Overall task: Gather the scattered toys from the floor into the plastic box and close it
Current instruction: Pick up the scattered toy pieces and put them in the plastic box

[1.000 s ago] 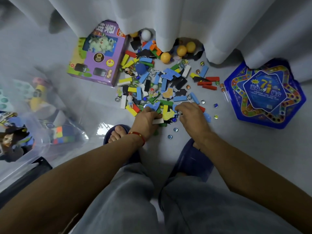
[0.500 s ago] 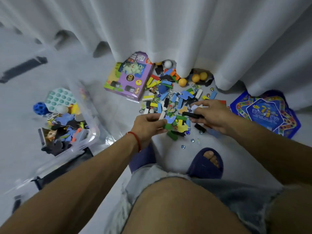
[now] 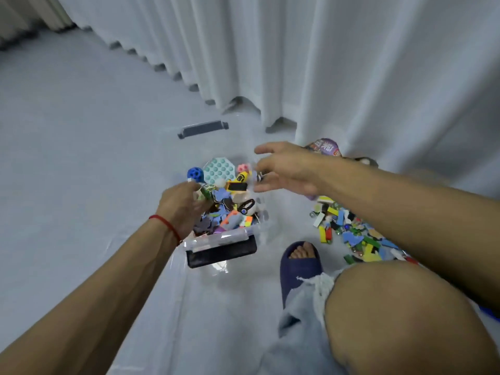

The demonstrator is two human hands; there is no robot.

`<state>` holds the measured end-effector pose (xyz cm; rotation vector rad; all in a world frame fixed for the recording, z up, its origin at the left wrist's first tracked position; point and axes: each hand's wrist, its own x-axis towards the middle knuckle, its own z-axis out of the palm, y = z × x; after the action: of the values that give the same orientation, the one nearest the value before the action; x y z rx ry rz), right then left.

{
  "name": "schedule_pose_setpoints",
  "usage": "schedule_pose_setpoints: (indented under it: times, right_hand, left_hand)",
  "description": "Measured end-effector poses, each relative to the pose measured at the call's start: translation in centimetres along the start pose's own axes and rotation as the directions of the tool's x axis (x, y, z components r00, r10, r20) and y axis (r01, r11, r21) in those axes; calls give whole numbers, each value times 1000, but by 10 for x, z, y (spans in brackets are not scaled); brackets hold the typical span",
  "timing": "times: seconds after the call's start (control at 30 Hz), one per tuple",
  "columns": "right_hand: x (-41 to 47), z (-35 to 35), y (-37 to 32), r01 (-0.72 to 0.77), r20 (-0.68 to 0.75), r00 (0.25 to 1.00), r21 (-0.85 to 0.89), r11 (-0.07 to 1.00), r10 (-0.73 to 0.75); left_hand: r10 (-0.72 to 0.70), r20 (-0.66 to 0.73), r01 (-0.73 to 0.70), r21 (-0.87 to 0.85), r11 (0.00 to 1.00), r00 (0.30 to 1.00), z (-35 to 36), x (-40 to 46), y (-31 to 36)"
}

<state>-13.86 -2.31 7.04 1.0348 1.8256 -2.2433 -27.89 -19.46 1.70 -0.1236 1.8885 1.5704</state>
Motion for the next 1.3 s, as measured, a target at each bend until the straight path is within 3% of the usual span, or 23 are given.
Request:
schedule_pose_setpoints:
  times: [0.07,0.13,0.23,0.33,0.43,0.53,0.67,0.77,0.9,1.07,1.3]
  right_hand:
    - [3,2,0,-23,42,999,-9,1000,24]
    - [1,-14,5,-32,4,999,-115,993,33]
    - [-18,-65,21,-65,-100,994,-284,957,37]
    - [-55,-134,50,-194,-215,973,-552,811,87]
    - [-85,-191,98,-315,-281,947,-722,616,156]
    - [-96,-218,162,-369,-300,929,-788,493,216]
    - [-90,-220,266,-393,-327,918,-817,422,222]
    - [-80,-207,334,-436,-402,899,-801,409,171]
    - [-61,-181,376,-546,-570,818,-726,418,79]
    - [-40,-159,399,-565,-695,717,-623,541,-50]
    - [-31,-164,412,-344,-664,715,-605,718,-218]
  left_hand:
    - [-31,39,33,-53,998,999,-2,-1,1]
    - [-26,66,26,3,1000,997,4,-2,2]
    - [102,126,-121,153,981,987,36,-6,-7]
    - [176,268,-240,229,943,947,85,-16,-26]
    - [125,472,-309,336,890,873,135,-28,-57]
    - [-19,614,-397,533,747,789,178,-32,-96]
    - [-187,688,-582,703,409,701,217,-14,-155]
    - [-166,703,-666,710,228,692,237,4,-193]
    - [-23,719,-712,692,117,695,250,25,-229]
    - [88,723,-728,679,91,685,259,42,-257]
    - [165,679,-698,703,136,716,270,56,-269]
